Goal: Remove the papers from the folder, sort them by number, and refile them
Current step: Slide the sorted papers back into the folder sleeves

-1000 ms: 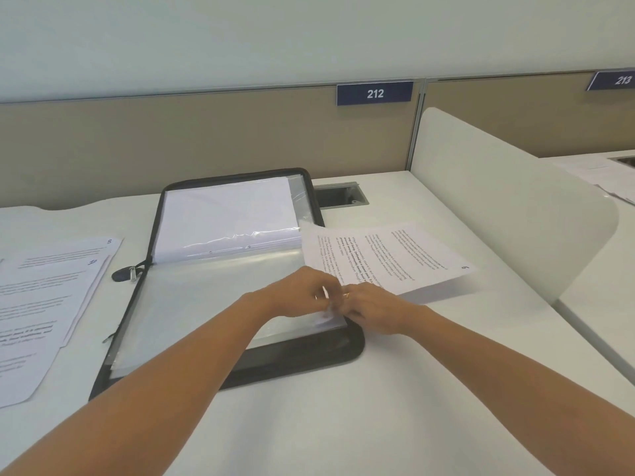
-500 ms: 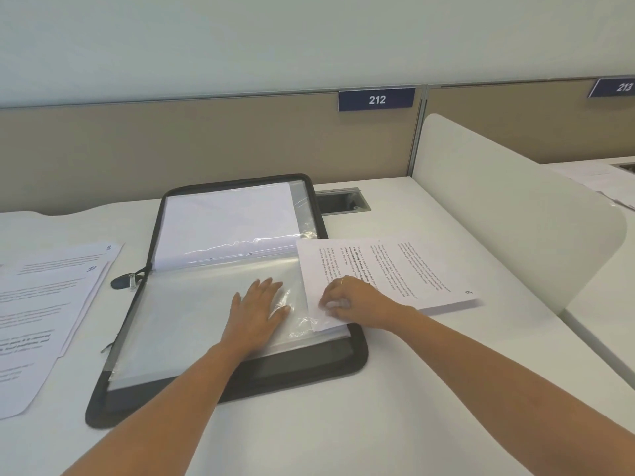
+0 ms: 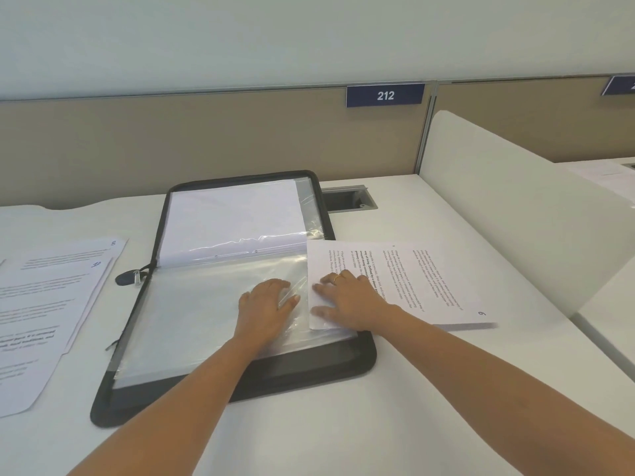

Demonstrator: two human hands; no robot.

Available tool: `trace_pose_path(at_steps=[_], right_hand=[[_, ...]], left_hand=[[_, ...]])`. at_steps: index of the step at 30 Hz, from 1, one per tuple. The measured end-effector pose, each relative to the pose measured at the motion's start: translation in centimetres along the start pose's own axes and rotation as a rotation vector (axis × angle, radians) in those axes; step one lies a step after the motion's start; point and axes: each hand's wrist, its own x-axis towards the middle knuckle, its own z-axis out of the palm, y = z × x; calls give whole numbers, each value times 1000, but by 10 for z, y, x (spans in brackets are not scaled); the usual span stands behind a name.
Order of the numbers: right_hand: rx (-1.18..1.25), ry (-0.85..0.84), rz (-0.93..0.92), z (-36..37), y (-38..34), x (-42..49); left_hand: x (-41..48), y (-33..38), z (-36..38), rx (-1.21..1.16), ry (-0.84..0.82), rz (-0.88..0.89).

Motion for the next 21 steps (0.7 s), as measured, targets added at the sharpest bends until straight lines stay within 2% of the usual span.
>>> trace_pose_path(at_steps=[3,5,9,12,21], right_hand=[[245,29,-35,-5,7,8],[334,30,-19,-6,12,13],[252,-8,85,-2,22,14],[193,-64,104,2,27,10],[60,-13,148,7,24,7]], left_hand=[[10,18,-3,32,102,6],[16,33,-5,32,87,7],[31,55,-3,72,-169,-75],[40,58,1,111,-269,-112],[51,44,7,86,-289,-183]])
